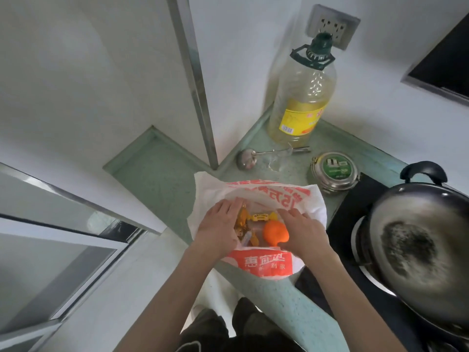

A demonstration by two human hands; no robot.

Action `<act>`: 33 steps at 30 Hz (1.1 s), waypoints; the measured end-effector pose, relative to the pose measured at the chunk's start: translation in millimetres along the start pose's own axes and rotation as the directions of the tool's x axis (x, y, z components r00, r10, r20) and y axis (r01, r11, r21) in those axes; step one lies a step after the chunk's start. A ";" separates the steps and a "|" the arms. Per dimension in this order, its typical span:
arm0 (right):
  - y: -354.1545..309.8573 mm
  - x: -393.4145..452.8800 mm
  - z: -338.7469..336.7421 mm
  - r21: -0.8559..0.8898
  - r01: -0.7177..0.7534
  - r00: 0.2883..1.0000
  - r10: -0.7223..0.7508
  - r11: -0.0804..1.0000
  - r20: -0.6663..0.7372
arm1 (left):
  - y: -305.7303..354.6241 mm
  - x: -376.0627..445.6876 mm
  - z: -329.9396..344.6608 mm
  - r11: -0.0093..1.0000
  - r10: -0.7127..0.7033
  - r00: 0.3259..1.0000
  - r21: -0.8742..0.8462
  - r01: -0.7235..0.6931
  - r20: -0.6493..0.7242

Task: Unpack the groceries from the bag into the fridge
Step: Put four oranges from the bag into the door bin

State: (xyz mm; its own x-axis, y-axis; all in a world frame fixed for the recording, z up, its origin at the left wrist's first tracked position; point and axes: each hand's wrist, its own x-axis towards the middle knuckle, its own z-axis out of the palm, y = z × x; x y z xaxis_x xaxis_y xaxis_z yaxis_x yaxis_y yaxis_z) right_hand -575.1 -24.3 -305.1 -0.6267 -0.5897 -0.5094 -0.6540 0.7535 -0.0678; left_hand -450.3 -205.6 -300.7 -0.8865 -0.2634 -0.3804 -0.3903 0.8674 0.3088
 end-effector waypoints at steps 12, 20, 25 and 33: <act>14.5 -58.8 14.2 0.133 0.022 0.997 -0.032 0.991 0.076 | 8.5 -24.9 49.0 0.969 0.170 0.979 0.163 -0.186 0.109; 1.8 -67.2 -8.7 0.159 0.080 0.978 -0.047 0.984 -0.205 | 45.9 -10.0 67.9 0.988 0.149 0.988 0.036 -0.151 0.044; 12.0 -63.1 -10.8 0.340 0.172 0.950 -0.065 0.925 -0.305 | 56.2 -11.6 87.0 0.995 0.100 0.992 0.016 -0.101 0.083; 14.1 -24.5 -3.2 0.416 0.118 0.993 -0.106 0.901 -0.051 | 72.5 -13.5 100.4 0.996 0.068 0.992 -0.067 -0.061 0.105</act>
State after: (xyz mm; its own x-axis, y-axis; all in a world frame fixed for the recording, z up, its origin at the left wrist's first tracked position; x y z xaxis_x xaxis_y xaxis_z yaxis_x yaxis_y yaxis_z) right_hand -570.3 -0.2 -290.9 -0.5744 -0.6807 -0.4547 -0.4871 0.7306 -0.4784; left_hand -441.7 -96.8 -360.7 -0.8799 -0.1581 -0.4480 -0.3510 0.8518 0.3888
